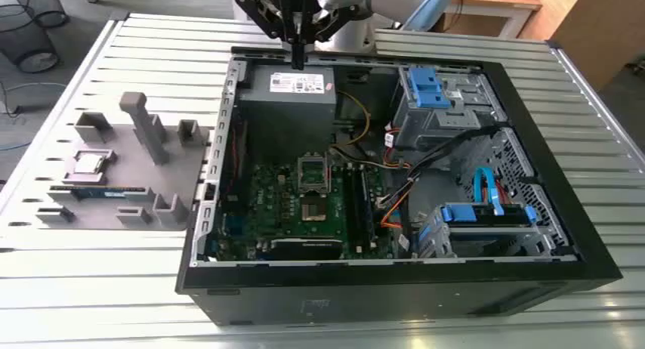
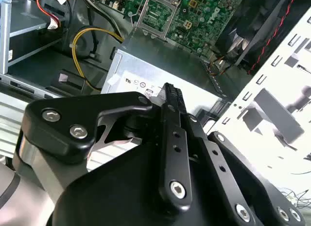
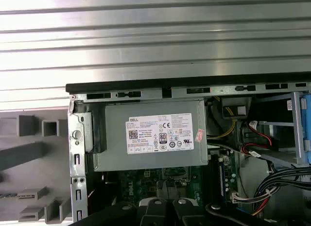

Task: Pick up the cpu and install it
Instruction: 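Reach for the cpu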

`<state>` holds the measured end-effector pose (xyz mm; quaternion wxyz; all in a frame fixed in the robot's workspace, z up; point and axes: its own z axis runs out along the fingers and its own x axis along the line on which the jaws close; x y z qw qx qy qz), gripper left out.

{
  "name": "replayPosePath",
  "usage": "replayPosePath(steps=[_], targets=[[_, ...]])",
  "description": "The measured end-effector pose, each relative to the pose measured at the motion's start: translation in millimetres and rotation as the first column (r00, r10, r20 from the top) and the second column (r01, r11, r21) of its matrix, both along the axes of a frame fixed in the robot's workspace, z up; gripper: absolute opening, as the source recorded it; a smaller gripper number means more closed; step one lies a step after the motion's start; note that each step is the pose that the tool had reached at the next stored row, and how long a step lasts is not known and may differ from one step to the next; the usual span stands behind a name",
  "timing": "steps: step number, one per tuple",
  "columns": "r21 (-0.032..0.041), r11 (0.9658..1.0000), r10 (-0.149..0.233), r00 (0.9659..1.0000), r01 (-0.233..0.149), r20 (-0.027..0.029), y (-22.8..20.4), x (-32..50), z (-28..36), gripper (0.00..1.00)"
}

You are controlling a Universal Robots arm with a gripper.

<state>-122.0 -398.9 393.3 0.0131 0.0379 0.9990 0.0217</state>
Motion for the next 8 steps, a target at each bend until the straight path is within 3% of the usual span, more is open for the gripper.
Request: replayPosePath(steps=[8], targets=[[0.0, 1.0, 0.0, 1.0, 0.0, 0.0, 0.0, -0.7, 0.0, 0.11]])
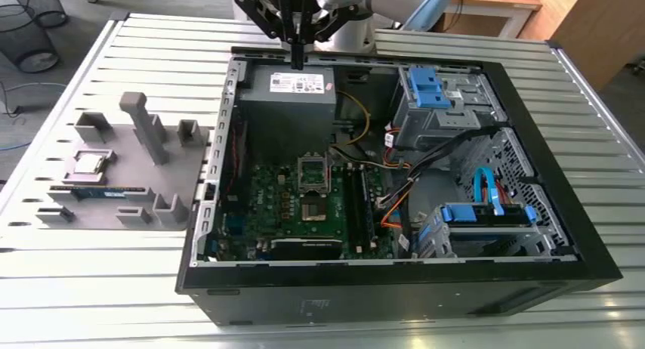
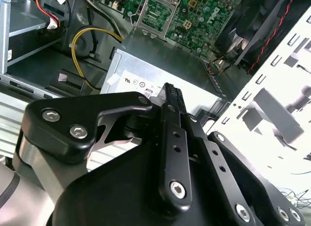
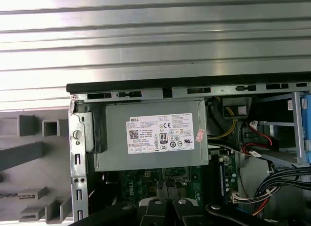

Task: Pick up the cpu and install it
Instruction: 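Reach for the cpu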

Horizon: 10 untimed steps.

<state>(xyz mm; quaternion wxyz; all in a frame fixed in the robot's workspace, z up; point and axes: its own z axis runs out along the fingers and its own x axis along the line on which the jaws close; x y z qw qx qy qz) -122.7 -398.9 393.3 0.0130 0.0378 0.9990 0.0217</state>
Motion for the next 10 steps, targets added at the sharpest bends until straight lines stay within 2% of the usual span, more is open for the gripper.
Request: replayPosePath(steps=[10], targets=[[0.0, 1.0, 0.0, 1.0, 0.0, 0.0, 0.0, -1.8, 0.0, 0.11]])
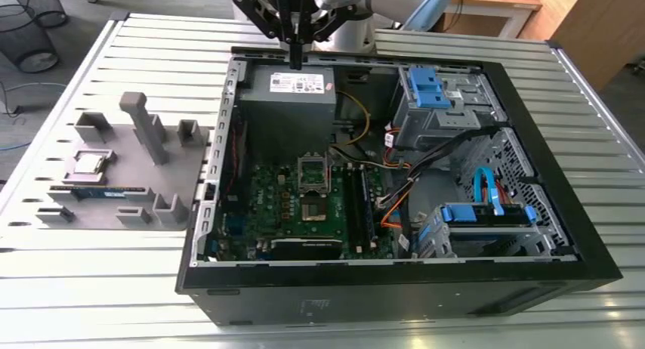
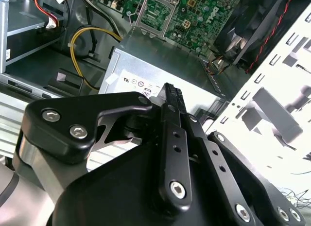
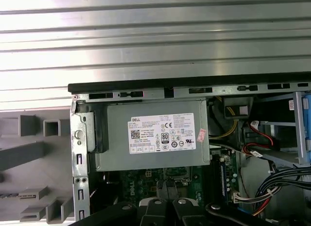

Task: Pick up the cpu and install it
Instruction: 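Reach for the cpu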

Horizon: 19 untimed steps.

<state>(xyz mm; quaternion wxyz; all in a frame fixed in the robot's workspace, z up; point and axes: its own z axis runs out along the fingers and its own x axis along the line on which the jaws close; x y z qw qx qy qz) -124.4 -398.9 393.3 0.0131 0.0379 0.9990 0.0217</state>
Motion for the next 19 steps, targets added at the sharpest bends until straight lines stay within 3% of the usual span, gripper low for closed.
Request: replayPosePath(steps=[19], targets=[[0.0001, 1.0, 0.0, 1.0, 0.0, 0.0001, 0.0, -12.5, 0.0, 0.11]])
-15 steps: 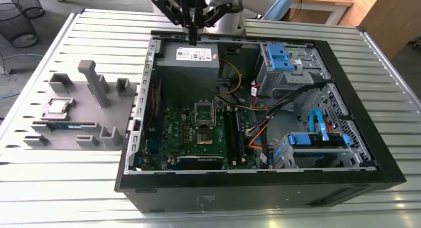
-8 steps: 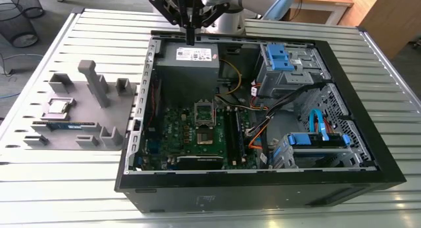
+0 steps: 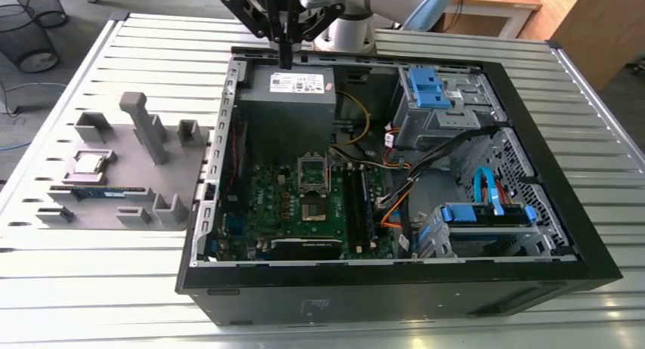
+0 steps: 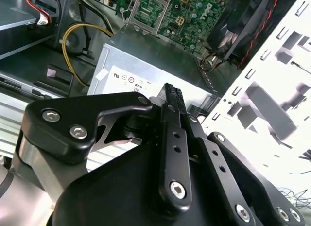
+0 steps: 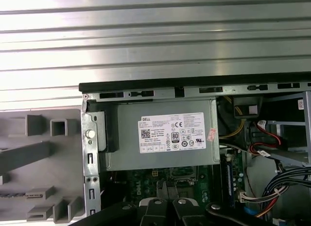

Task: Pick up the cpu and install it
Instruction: 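Reach for the cpu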

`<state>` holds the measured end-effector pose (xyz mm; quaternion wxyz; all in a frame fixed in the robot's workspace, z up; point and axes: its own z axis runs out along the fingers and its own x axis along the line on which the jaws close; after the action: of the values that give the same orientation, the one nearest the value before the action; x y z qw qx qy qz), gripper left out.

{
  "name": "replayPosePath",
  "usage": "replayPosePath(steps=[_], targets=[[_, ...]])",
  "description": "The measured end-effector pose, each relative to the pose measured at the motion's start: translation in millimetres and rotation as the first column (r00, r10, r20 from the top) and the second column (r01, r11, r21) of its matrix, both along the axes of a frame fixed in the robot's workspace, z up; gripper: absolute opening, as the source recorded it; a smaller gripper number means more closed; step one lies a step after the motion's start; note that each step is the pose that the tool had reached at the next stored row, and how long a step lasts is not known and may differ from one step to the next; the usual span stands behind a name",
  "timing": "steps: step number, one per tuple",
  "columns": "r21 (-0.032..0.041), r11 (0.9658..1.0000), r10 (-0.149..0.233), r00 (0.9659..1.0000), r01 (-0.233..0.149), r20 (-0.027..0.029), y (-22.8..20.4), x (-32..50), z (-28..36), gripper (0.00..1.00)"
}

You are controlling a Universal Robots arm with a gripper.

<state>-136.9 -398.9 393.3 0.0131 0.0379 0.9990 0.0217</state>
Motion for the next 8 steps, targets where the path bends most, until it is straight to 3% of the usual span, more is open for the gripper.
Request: replayPosePath(steps=[8], targets=[[-0.0001, 1.0, 0.0, 1.0, 0.0, 0.0, 0.0, -2.3, 0.0, 0.11]])
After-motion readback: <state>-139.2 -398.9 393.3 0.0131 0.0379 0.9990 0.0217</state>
